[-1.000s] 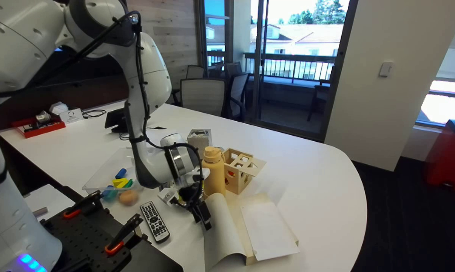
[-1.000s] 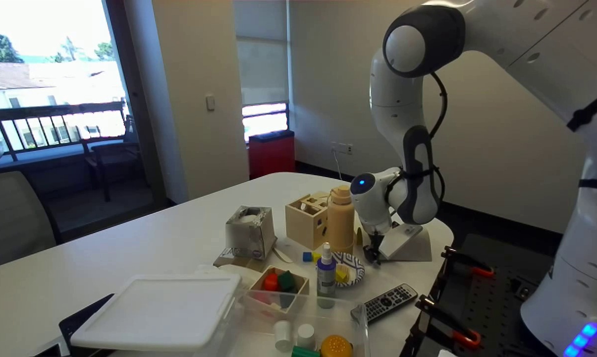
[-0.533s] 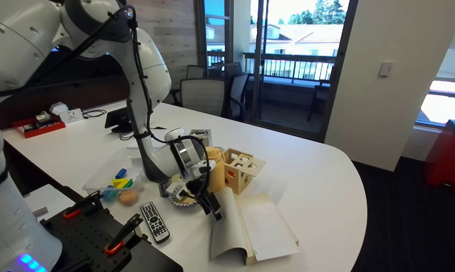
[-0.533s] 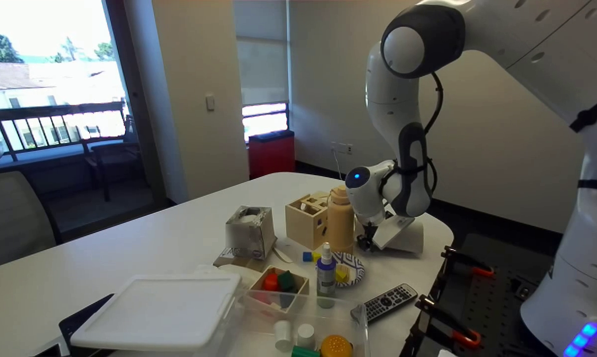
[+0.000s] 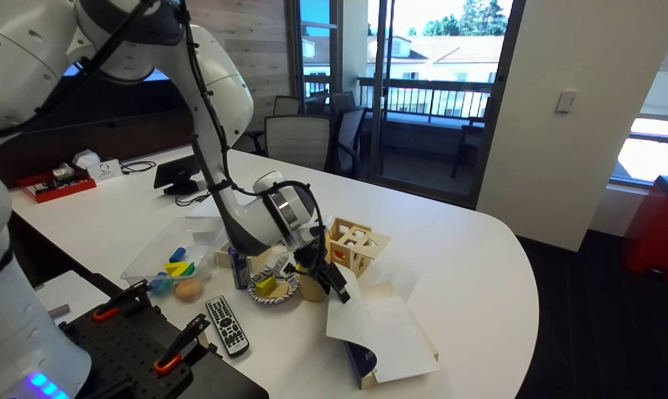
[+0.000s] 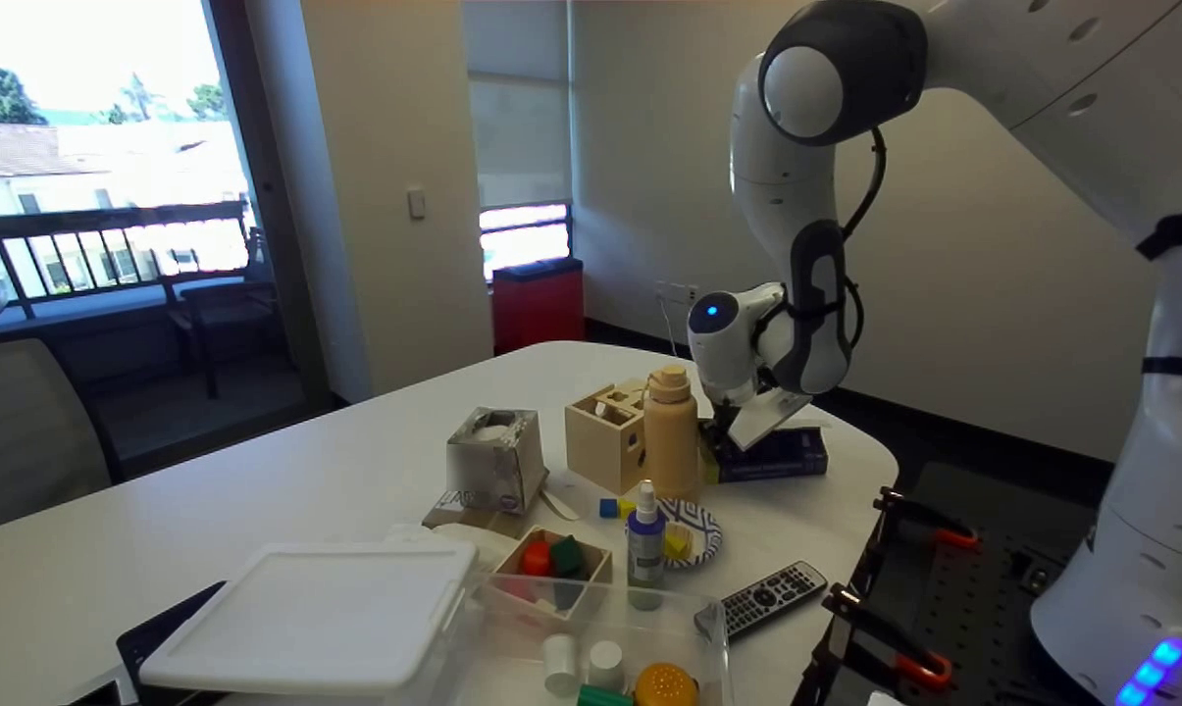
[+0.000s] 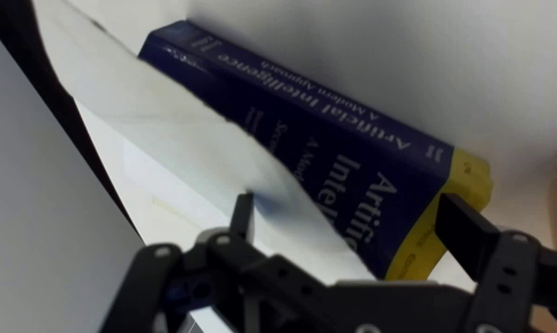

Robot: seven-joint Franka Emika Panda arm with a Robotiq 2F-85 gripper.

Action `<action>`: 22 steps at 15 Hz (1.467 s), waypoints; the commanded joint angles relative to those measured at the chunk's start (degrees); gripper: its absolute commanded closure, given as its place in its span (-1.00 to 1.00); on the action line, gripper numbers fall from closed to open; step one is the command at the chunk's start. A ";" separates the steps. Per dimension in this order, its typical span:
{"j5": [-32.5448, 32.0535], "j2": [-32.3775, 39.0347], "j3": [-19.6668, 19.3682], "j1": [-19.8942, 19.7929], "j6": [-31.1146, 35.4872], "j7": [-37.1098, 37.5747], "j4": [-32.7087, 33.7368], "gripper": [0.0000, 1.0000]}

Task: Close the blue book.

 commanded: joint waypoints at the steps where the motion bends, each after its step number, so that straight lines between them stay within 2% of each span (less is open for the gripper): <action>1: -1.47 -2.26 -3.73 0.11 4.16 1.02 0.48 -1.00; 5: -0.48 -3.27 -6.13 -1.42 8.02 -0.49 2.64 -1.00; 11: 1.09 -1.75 -4.09 -5.71 9.89 -1.04 7.49 -1.00; 13: 1.33 -1.00 -4.61 -6.00 9.93 -0.24 9.10 -1.00; 18: 0.30 -2.00 -9.21 -3.37 12.52 1.47 9.37 -1.00; 20: -0.16 -5.51 -7.67 -4.85 13.13 -0.94 6.14 -1.00; 22: -1.87 -11.27 -2.34 -8.87 10.22 -5.39 0.85 -1.00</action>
